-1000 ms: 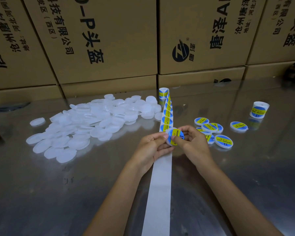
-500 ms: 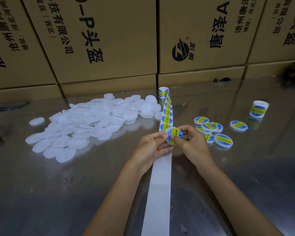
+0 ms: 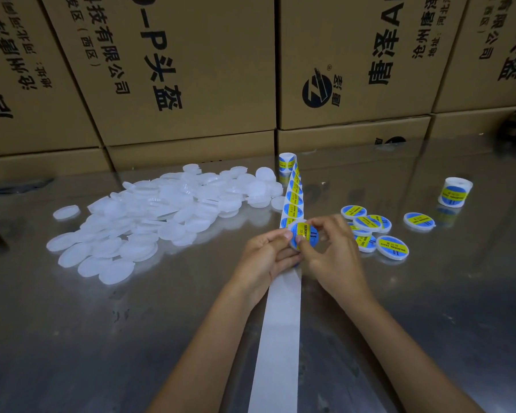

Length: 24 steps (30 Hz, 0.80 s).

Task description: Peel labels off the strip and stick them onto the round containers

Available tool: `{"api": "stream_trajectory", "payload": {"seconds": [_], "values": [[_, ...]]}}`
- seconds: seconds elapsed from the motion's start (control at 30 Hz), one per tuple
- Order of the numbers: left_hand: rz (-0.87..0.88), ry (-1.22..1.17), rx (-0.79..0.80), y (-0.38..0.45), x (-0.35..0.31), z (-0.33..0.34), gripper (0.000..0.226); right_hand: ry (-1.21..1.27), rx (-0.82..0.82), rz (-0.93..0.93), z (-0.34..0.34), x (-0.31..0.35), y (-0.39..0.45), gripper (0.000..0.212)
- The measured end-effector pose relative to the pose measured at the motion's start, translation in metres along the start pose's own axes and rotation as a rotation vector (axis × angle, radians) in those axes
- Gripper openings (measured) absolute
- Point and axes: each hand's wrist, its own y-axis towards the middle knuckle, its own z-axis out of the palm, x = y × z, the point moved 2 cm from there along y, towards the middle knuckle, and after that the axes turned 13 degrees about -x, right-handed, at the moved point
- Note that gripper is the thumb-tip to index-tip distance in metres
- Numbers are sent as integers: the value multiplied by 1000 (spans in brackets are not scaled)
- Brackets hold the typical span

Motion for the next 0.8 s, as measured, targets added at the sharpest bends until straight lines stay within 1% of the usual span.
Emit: {"api": "stream_trajectory", "payload": {"seconds": [0.03,0.07,0.1,0.13,0.17,0.27,0.3,0.37,0.53,0.6,0.67,0.7,0.8], "values": [[-21,-38,-9,0,-1,0,27,1,-8,8,0,-2,1,47],[-45,-80,-17,0,-1,-1,29,16,-13,47,-2,-5,3,66],[-66,-122,-18,-1,-2,-1,30,24,-16,100,-3,-8,4,79],[-84,-162,-14,-2,-4,0,30,23,-17,149,-4,-10,4,83],[-101,-199,-12,-3,-5,1,31,22,-9,173,-4,-12,3,78],[-155,-293,-17,-5,-5,6,32,-41,51,122,1,-14,0,42],[-169,-304,-6,-6,-6,7,32,-67,69,98,3,-13,0,37],[-190,-292,18,-7,-7,7,33,-90,88,59,3,-14,0,43],[-172,-225,60,-8,-7,7,32,-128,55,58,-4,-12,0,55],[-94,-135,80,-7,-6,3,27,-104,73,27,-4,-9,1,51],[14,24,64,-7,-6,-1,20,-86,105,-16,-2,-7,0,43],[59,93,49,-7,-6,-3,23,-79,120,-32,-1,-6,-1,43],[166,211,66,-7,-8,-5,50,-33,161,-22,1,-7,-4,41]]}}
